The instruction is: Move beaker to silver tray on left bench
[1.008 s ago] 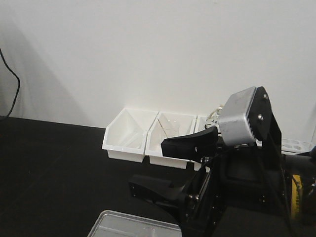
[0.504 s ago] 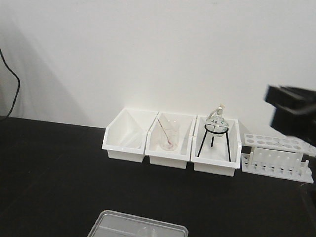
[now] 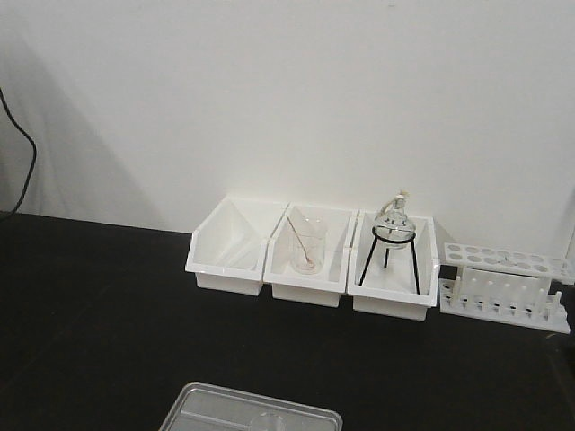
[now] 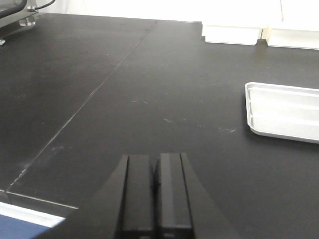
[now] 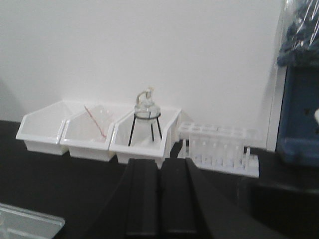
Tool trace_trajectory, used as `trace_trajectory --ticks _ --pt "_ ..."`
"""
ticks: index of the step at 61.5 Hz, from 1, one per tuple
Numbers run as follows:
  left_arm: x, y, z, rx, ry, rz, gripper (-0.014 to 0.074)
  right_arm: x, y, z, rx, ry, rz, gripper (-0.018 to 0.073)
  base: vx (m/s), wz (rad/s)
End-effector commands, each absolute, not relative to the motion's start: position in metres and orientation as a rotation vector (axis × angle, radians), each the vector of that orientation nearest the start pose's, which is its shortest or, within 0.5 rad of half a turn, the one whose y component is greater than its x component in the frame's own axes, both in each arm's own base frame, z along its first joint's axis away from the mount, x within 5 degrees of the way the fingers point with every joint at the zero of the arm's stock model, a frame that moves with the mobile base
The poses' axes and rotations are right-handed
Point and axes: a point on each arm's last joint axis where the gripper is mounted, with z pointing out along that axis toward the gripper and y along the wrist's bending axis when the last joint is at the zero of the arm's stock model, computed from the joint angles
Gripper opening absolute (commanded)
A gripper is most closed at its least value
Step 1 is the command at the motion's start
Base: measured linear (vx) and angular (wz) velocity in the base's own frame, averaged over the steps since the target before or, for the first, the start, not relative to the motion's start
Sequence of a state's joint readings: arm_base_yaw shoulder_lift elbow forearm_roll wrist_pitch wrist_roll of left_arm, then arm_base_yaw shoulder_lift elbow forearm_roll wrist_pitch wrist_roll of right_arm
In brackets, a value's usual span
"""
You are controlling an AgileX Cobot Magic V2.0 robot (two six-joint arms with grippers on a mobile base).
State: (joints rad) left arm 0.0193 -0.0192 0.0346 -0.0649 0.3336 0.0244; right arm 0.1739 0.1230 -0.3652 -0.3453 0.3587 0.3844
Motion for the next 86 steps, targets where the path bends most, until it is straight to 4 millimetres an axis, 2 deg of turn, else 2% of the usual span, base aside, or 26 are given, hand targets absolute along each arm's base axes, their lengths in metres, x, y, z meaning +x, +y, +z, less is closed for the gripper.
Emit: trace_trajectory --ticks 1,11,16,29,86 --pt "0.055 -0.001 0.174 -0.038 1.757 -0.036 0.0001 0.045 0.0 0.274 0.004 1.538 0.137 -0.0015 0.0 0.0" --pt "0.055 -0.001 0.174 -0.038 1.757 -0.036 0.0001 0.052 0.003 0.209 -0.015 1.618 0.145 -0.0015 0.0 0.0" --pt "0.055 -0.001 0.174 -0.038 1.758 -0.036 0.0001 0.056 0.006 0.193 -0.026 1.577 0.162 -0.0015 0.0 0.0" --pt "0.055 -0.001 0.174 -0.038 1.758 -0.036 0.0001 0.056 0.003 0.202 -0.068 1.494 0.019 -0.0015 0.0 0.0" --pt "0.055 -0.001 0.174 -0.038 1.758 -0.036 0.0001 0.056 0.003 0.202 -0.074 1.5 0.005 -0.0014 0.0 0.0"
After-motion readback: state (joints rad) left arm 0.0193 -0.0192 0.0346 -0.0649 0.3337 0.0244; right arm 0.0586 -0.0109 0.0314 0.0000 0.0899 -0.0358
